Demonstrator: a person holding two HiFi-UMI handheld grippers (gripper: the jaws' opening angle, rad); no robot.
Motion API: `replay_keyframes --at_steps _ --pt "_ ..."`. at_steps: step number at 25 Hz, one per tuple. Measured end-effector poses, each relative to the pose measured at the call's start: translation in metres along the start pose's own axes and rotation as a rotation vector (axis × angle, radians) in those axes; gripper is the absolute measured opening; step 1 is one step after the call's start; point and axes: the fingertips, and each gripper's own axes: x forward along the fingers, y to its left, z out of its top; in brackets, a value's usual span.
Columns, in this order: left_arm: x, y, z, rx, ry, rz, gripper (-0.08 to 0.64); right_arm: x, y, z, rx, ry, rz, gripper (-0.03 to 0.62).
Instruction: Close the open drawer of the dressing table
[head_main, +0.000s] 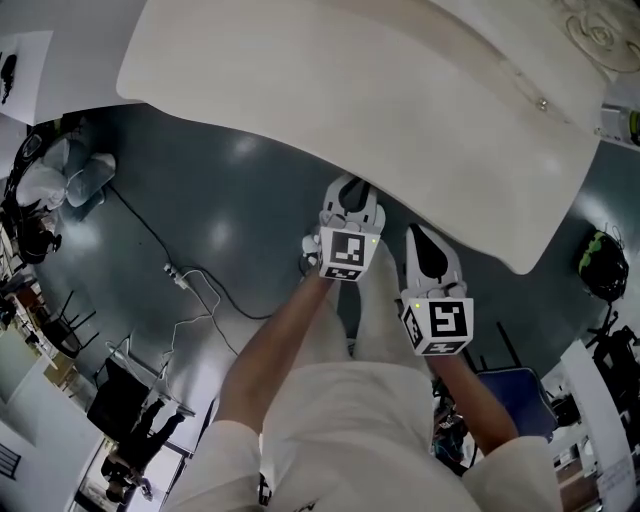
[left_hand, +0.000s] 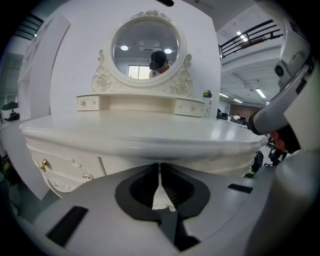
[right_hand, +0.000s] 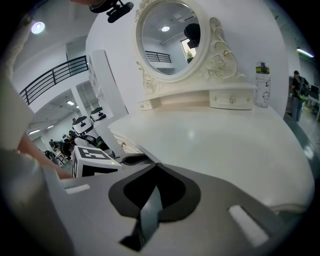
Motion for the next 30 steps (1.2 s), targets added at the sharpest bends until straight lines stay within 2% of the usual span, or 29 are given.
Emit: replay_keyframes --at_steps 6,15,25,30 --pt "-0.002 0.003 -0.008 0.035 0.072 0.035 0.009 -0.002 -0.001 -0.003 -0.013 0.004 -0.002 0.002" --pt "-0.012 -0.005 -0.011 0.053 0.126 0.014 0.009 -0.011 0.007 0.001 -0.018 -0.017 -0.001 0.002" --pt "-0.05 -0.016 -0.004 0.108 0.147 -0.002 0.008 -0.032 0.023 0.005 -0.015 -0.067 -0.017 0.002" --pt "-0.075 -0.012 0.009 0.095 0.115 -0.001 0.008 -0.043 0.04 0.007 -0.031 -0.086 -0.023 0.002"
